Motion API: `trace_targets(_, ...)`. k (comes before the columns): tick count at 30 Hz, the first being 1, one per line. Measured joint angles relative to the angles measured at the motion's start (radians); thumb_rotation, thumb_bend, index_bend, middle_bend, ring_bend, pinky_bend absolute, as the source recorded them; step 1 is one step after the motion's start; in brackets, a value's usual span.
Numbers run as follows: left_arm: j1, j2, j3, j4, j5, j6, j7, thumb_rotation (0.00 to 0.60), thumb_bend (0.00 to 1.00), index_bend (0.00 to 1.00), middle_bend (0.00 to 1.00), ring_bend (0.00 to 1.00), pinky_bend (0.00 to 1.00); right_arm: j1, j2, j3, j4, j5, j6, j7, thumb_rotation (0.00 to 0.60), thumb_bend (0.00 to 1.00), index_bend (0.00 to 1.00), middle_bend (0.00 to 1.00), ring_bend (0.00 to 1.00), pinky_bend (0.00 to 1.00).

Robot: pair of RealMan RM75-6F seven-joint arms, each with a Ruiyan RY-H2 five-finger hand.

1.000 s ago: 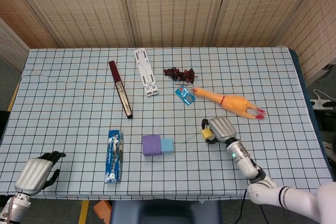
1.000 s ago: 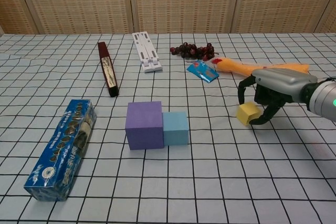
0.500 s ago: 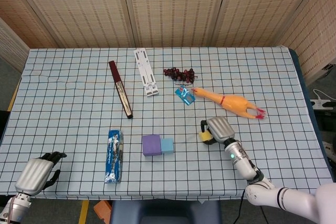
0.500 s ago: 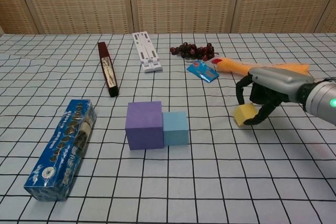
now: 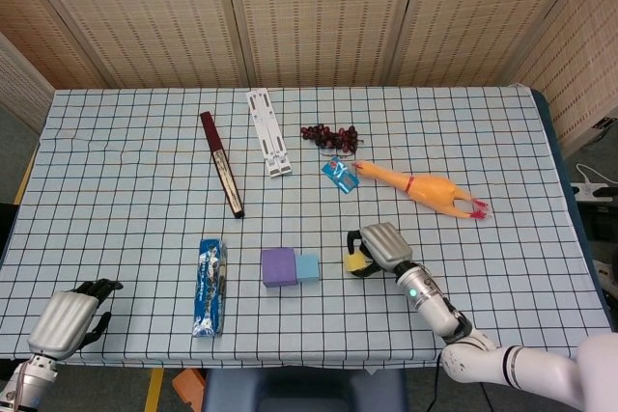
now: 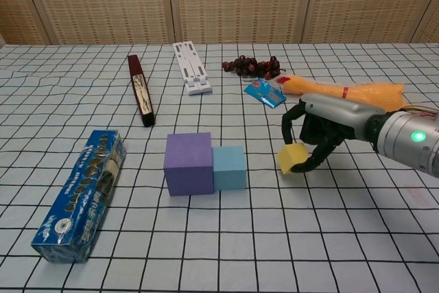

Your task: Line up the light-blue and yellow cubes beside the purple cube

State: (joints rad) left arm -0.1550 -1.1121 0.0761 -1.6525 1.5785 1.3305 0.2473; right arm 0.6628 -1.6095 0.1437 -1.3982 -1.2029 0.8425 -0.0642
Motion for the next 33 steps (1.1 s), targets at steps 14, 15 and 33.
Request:
trace_targets(14, 0.0, 0.001, -0.002, 0.001, -0.002, 0.003, -0.008, 0.6, 0.47, 0.3, 0.32, 0.36, 0.65, 0.022, -0.041, 0.006, 0.032, -0.021, -0.023, 0.07, 0.6, 0.05, 0.6, 0.97, 0.9, 1.0)
trace_targets(15, 0.0, 0.002, -0.002, 0.001, -0.001, 0.003, -0.008, 0.6, 0.47, 0.3, 0.32, 0.36, 0.65, 0.023, -0.043, 0.006, 0.035, -0.021, -0.022, 0.07, 0.6, 0.05, 0.6, 0.97, 0.9, 1.0)
trace_targets(33, 0.0, 0.004, -0.001, 0.0, 0.001, 0.003, -0.009, 0.6, 0.47, 0.3, 0.32, 0.36, 0.65, 0.03, -0.077, 0.007, 0.072, -0.026, -0.033, 0.12, 0.6, 0.05, 0.6, 0.98, 0.9, 1.0)
